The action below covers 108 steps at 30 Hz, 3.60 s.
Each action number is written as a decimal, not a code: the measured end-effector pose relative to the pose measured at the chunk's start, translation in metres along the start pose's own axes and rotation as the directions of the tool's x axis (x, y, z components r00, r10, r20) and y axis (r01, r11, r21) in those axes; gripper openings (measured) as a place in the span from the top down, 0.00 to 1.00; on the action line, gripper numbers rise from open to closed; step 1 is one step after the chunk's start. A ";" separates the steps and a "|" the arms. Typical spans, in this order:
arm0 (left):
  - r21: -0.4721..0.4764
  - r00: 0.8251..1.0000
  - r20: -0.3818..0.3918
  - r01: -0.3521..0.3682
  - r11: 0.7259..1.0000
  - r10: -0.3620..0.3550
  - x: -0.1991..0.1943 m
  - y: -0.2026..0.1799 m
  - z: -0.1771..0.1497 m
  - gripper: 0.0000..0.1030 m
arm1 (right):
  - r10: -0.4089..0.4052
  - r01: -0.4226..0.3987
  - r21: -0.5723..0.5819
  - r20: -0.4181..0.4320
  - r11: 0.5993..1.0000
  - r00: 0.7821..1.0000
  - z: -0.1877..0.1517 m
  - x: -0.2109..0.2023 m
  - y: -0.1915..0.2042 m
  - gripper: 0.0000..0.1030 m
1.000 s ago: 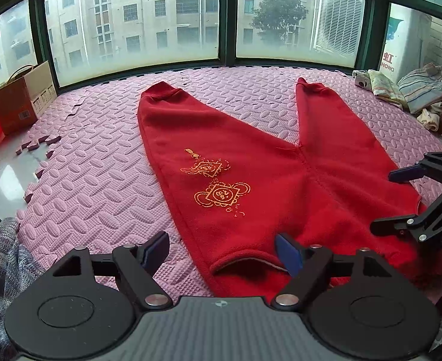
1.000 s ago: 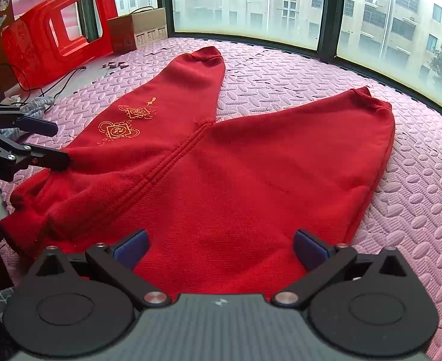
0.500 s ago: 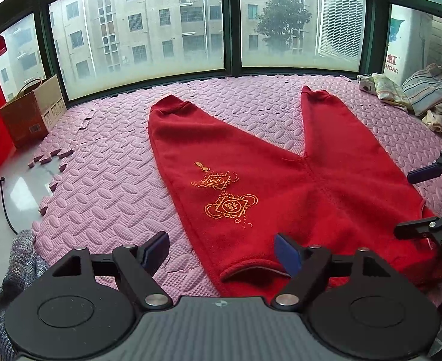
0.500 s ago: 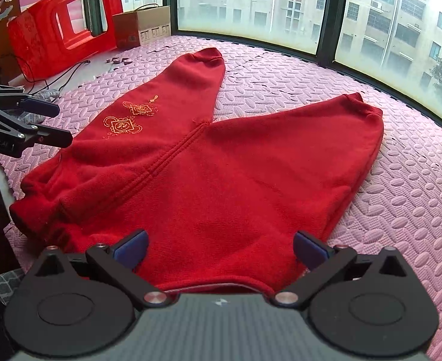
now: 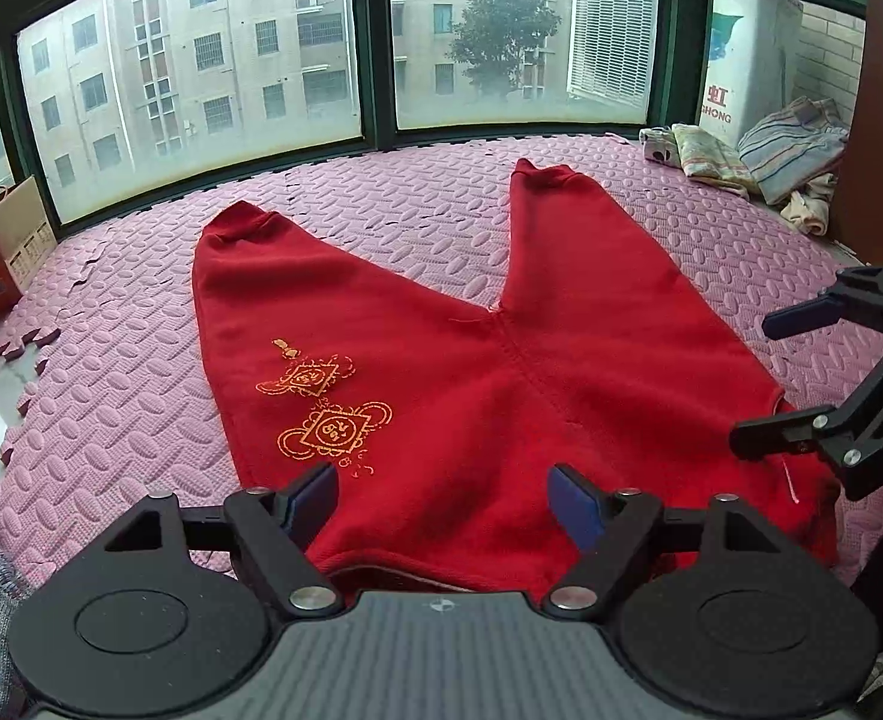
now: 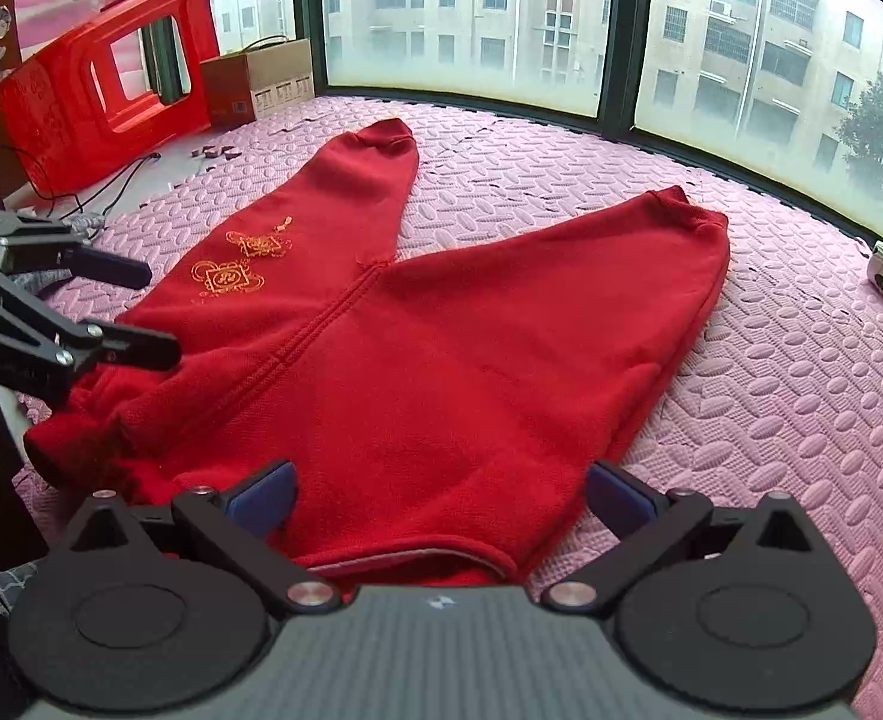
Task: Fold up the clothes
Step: 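Smooth the hoodie hem flat with both grippers open, then grasp the shoulder edge of the red hoodie with the right gripper, then lift the grasped side and fold it over the other half with the right gripper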
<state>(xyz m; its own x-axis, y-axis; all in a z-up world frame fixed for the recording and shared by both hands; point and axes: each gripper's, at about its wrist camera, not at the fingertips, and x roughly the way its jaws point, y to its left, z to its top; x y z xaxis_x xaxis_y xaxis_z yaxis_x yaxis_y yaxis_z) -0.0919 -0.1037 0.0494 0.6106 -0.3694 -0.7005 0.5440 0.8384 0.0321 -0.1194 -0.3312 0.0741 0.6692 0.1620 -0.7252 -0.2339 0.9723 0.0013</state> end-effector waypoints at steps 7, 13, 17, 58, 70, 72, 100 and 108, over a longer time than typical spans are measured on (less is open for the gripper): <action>0.020 1.000 -0.003 -0.007 1.000 0.007 -0.004 -0.005 -0.002 0.23 | -0.082 0.083 0.021 -0.045 0.996 0.996 -0.008 0.014 -0.016 0.02; 0.041 1.000 0.027 0.000 0.999 -0.001 -0.012 -0.014 0.007 0.23 | -0.088 0.091 0.081 -0.033 0.993 0.996 -0.009 0.004 -0.035 0.03; 0.096 0.997 0.041 0.055 0.994 -0.059 -0.014 -0.037 0.009 0.16 | -0.103 0.107 0.137 -0.038 0.985 0.994 -0.005 0.010 -0.051 0.04; 0.273 0.934 -0.091 0.356 0.894 -0.345 0.051 -0.138 0.032 0.82 | -0.134 0.140 0.459 -0.045 0.877 0.990 0.107 0.149 -0.215 0.50; 0.063 0.902 0.002 0.430 0.901 -0.431 0.028 -0.092 0.047 0.87 | -0.152 0.153 0.533 -0.047 0.832 0.987 0.127 0.155 -0.218 0.91; 0.016 0.901 0.027 0.433 0.901 -0.433 0.022 -0.081 0.048 0.87 | -0.150 0.142 0.524 -0.029 0.840 0.988 0.141 0.151 -0.208 0.92; -0.488 0.934 0.251 0.349 0.800 -0.254 -0.055 0.066 -0.021 0.98 | 0.074 -0.090 0.249 0.072 0.964 0.995 0.269 0.233 0.053 0.92; -0.505 0.948 0.187 0.317 0.803 -0.257 -0.019 0.059 -0.014 0.64 | 0.054 -0.074 0.257 0.082 0.964 0.995 0.276 0.220 0.042 0.92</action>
<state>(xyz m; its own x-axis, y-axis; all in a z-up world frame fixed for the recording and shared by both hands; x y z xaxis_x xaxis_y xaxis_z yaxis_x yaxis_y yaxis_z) -0.0796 -0.0410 0.0548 0.5464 -0.6408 -0.5393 0.3397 0.7581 -0.5567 0.2125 -0.2081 0.1048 0.7108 0.2278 -0.6655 -0.0936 0.9683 0.2315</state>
